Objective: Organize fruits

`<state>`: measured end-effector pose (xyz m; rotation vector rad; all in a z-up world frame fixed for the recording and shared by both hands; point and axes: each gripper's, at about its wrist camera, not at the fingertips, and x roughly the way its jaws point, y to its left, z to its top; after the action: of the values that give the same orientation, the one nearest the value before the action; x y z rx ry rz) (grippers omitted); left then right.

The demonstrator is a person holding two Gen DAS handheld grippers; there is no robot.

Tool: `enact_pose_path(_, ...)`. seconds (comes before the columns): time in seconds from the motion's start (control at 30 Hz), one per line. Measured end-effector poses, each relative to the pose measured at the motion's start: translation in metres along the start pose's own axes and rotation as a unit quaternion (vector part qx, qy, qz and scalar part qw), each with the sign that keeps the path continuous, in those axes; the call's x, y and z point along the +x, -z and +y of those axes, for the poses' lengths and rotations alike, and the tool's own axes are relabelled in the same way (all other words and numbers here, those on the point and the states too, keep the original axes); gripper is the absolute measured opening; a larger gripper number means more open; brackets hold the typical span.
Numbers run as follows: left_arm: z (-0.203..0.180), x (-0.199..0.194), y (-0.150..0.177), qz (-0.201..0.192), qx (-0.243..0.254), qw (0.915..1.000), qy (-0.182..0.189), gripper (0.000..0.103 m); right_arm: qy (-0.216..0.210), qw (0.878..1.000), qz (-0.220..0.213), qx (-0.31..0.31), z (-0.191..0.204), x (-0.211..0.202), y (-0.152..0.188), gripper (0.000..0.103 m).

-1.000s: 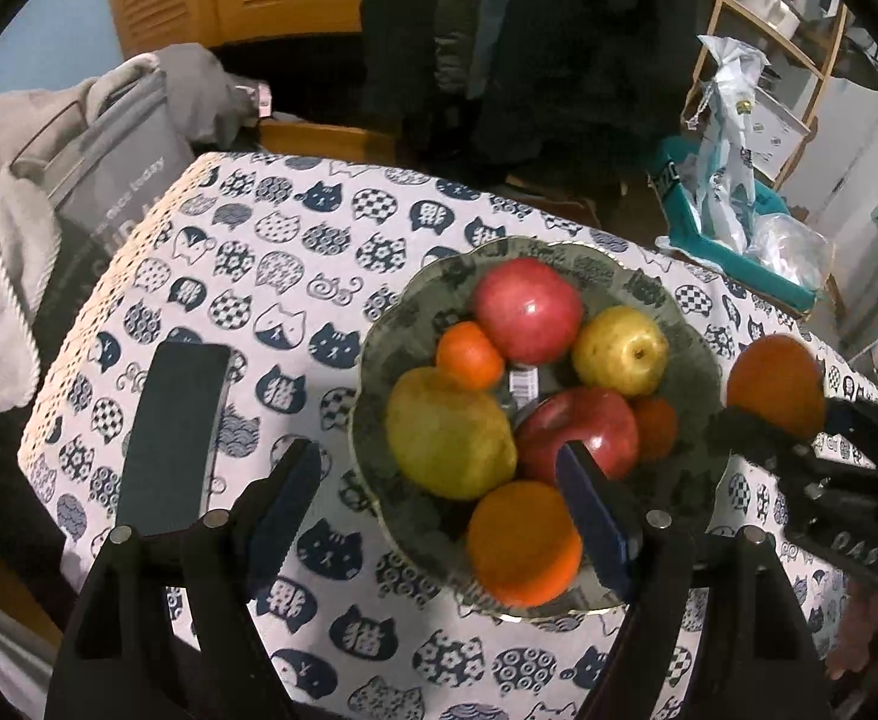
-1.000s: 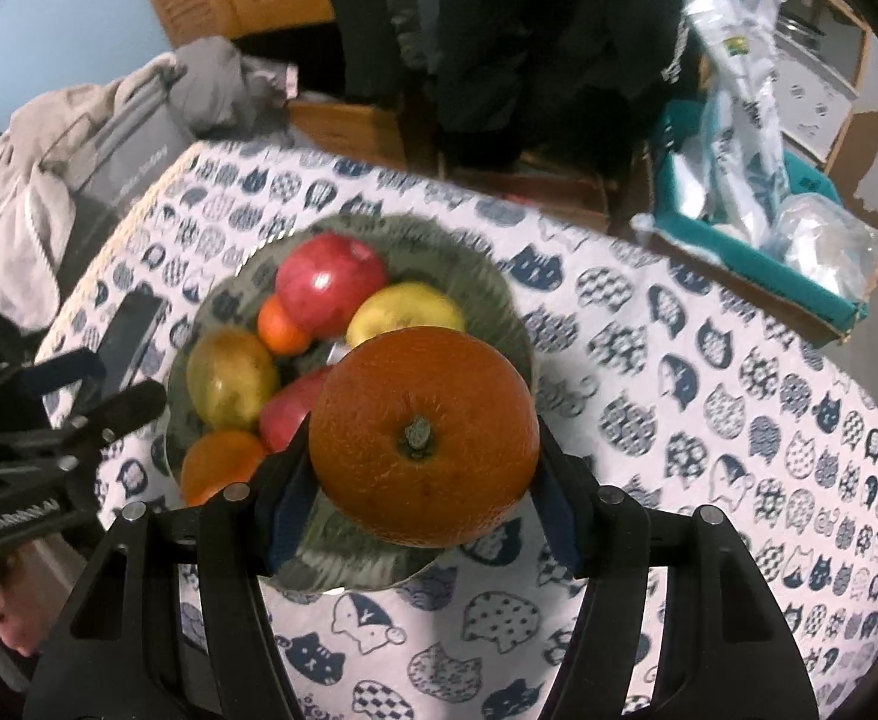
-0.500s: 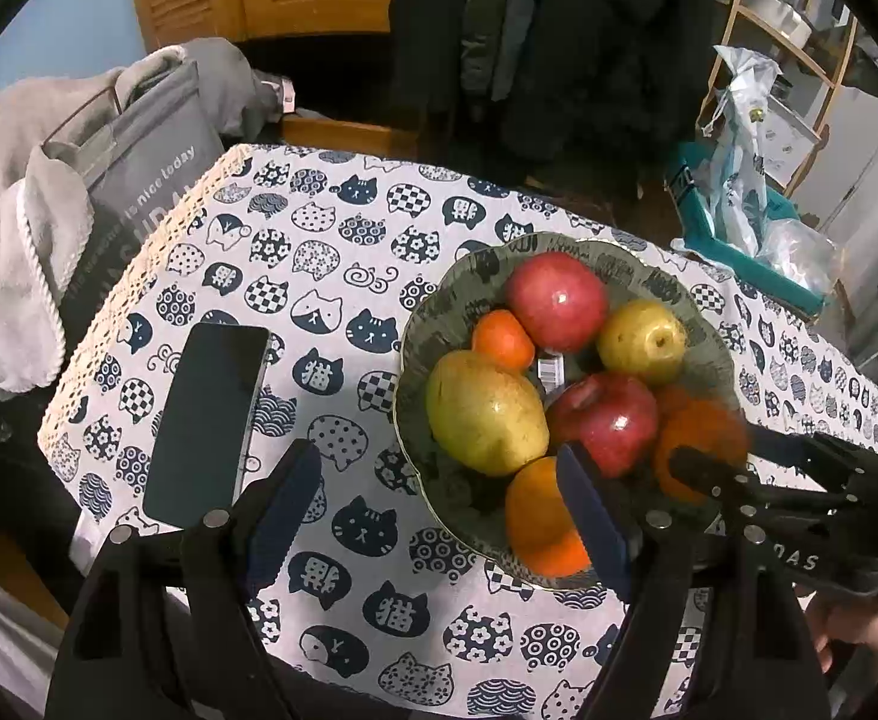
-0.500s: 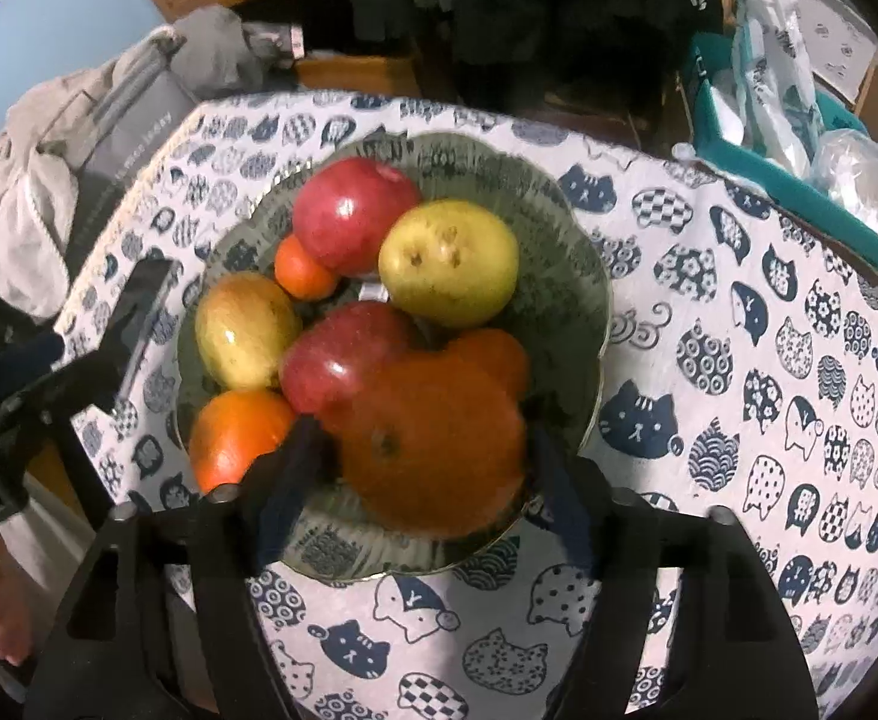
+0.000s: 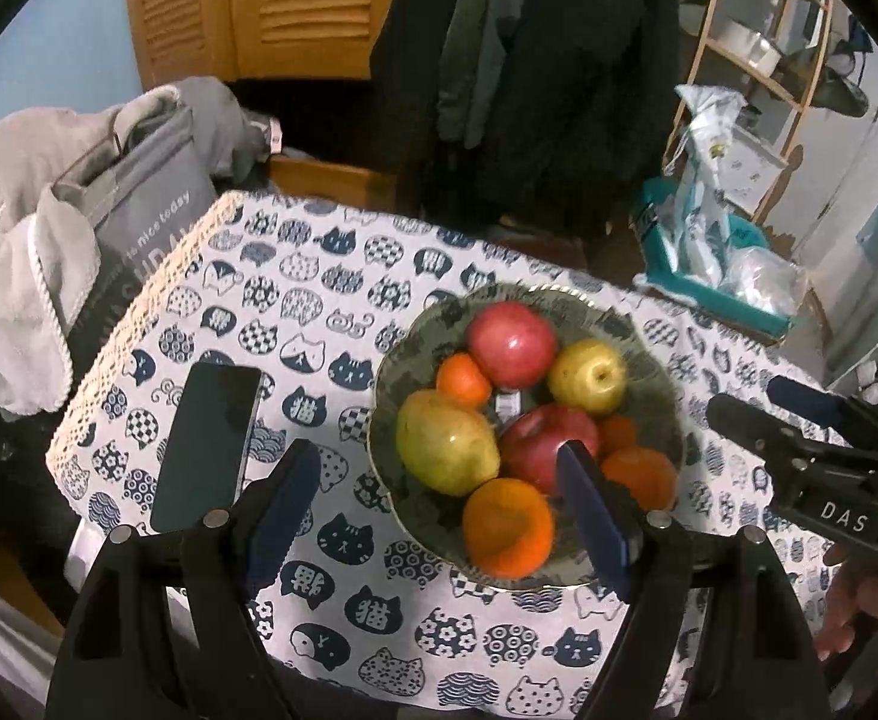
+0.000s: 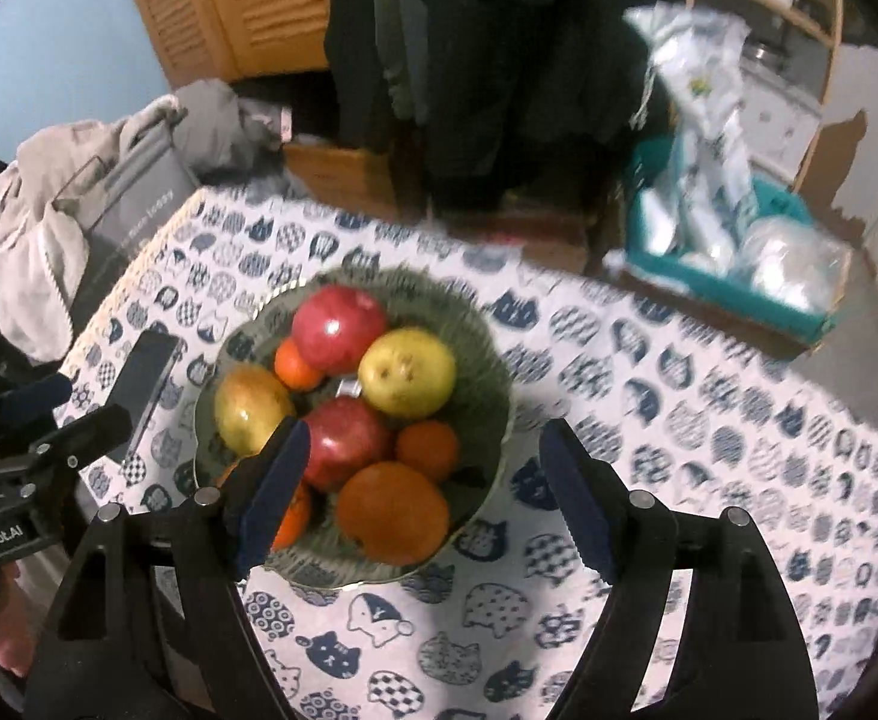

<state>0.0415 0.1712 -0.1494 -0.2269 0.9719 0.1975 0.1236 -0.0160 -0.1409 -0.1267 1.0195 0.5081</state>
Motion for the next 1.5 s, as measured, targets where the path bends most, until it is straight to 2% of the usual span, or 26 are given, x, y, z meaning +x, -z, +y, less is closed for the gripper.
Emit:
enact_pose_path(0.1,-0.004,-0.014,-0.003,-0.017,0.004,0.9998,0.004,0.087,0.011,1.000,-0.023,0.001,-0.003,-0.021,-0.005,0.079)
enact_pose_path(0.33,-0.016,-0.049,-0.010,-0.061,0.021,0.9979,0.007,0.087,0.042,0.996,-0.075,-0.009,-0.006,-0.069,-0.014,0.079)
enact_pose_path(0.47,-0.021,-0.068,-0.011,-0.090,0.028,0.9955,-0.003,0.089,0.061,0.993,-0.100,-0.011,-0.008,-0.093,-0.015,0.080)
enact_pose_path(0.73,-0.042,-0.110,-0.016,-0.145,0.058,0.9877,0.001,0.099,0.074,0.988,-0.138,0.008,-0.022,-0.138,-0.011,0.080)
enact_pose_path(0.9,-0.047,-0.134,-0.017,-0.175,0.060,0.9826,0.014,0.102,0.085,0.983,-0.161,0.016,-0.027,-0.163,-0.006,0.081)
enact_pose_path(1.13,-0.048,-0.150,-0.018,-0.190,0.058,0.9798,0.022,0.102,0.095,0.979,-0.181,0.014,-0.031,-0.184,0.002,0.081)
enact_pose_path(1.5,-0.052,-0.160,-0.018,-0.209,0.057,0.9762,0.013,0.102,0.111,0.970,-0.214,0.016,-0.037,-0.207,0.009,0.081)
